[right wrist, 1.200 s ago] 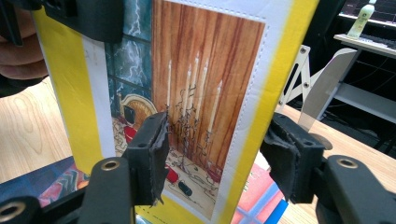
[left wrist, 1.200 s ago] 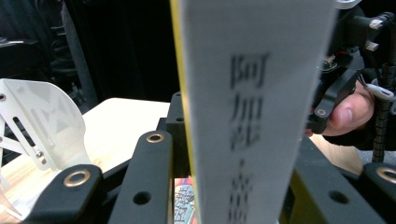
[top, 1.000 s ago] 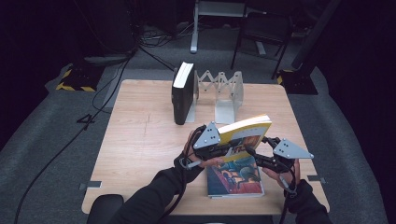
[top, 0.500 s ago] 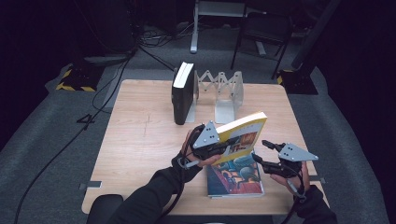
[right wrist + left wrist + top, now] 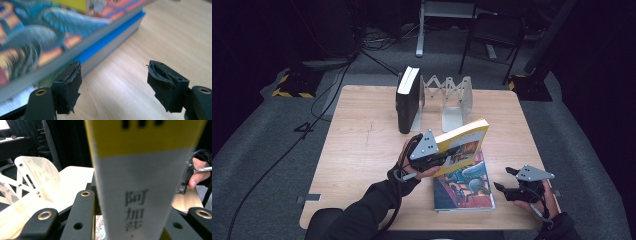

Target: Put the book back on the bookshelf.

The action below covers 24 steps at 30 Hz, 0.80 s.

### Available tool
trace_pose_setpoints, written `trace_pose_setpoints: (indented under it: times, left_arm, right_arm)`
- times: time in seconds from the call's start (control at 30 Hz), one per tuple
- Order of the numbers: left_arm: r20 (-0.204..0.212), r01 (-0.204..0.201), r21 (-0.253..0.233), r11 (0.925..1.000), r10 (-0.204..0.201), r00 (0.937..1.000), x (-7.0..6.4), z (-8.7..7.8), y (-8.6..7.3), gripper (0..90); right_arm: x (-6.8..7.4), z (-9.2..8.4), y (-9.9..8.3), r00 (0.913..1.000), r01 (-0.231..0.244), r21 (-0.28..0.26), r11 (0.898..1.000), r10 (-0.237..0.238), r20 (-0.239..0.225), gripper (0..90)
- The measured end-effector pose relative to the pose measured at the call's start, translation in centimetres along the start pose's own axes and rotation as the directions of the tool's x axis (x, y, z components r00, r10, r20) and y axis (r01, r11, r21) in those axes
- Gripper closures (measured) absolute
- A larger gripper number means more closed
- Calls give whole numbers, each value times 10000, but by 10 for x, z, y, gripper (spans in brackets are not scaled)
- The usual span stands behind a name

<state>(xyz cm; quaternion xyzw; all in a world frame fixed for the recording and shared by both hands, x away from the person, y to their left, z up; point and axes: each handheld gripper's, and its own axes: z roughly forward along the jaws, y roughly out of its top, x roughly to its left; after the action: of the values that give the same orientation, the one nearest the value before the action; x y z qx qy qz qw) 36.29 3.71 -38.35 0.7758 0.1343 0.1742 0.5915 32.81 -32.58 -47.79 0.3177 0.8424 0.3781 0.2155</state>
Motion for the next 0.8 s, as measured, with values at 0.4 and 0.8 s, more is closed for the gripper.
trace_pose_setpoints:
  times: [0.4, 0.8]
  left_arm:
    - [-396, 390, -31, 9992, -391, 9984, 10, -6, -3, 739]
    - [-1462, 408, -54, 9992, -412, 9884, 29, -11, 3, 746]
  right_arm:
    - [-3, 2, -26, 9984, -506, 656, 9966, 522, -228, 245]
    - [-7, 7, -31, 9925, -1120, 625, 9917, 1148, -432, 202]
